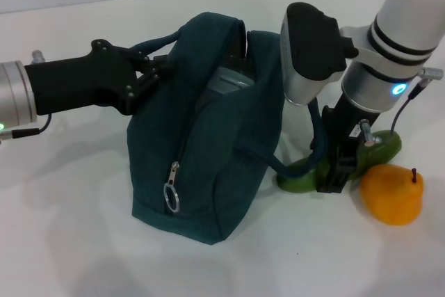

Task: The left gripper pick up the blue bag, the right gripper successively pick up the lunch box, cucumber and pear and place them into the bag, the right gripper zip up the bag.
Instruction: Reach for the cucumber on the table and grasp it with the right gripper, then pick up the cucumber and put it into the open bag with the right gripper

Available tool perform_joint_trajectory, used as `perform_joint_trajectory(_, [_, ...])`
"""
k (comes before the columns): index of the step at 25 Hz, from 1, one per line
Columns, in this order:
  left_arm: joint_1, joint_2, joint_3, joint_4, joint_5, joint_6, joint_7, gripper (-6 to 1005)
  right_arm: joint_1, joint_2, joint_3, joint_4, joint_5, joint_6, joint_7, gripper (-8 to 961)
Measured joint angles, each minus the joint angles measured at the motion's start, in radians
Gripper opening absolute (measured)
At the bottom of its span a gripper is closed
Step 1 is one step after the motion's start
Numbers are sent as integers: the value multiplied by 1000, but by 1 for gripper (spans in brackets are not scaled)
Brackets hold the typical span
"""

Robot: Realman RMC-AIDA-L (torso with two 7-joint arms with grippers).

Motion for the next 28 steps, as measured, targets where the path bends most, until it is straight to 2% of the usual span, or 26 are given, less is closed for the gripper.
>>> perform_joint_trajectory(16, [0,0,-3,0,-1,-1,0,46,-5,1,-18,11,4,26,0,708])
perform_joint_trajectory(21, [8,0,-5,0,-3,0,0,46,-17,-4,-5,-10,9,31,-1,638])
perform_joint_trajectory(24, [13,0,-7,7,-5,0,0,47,-42,-6,35,-44,13,28,-8,624])
perform_joint_trajectory(28, [20,0,-7,10,-7,0,0,47,-121,-8,127,-136,39,13,-31,624])
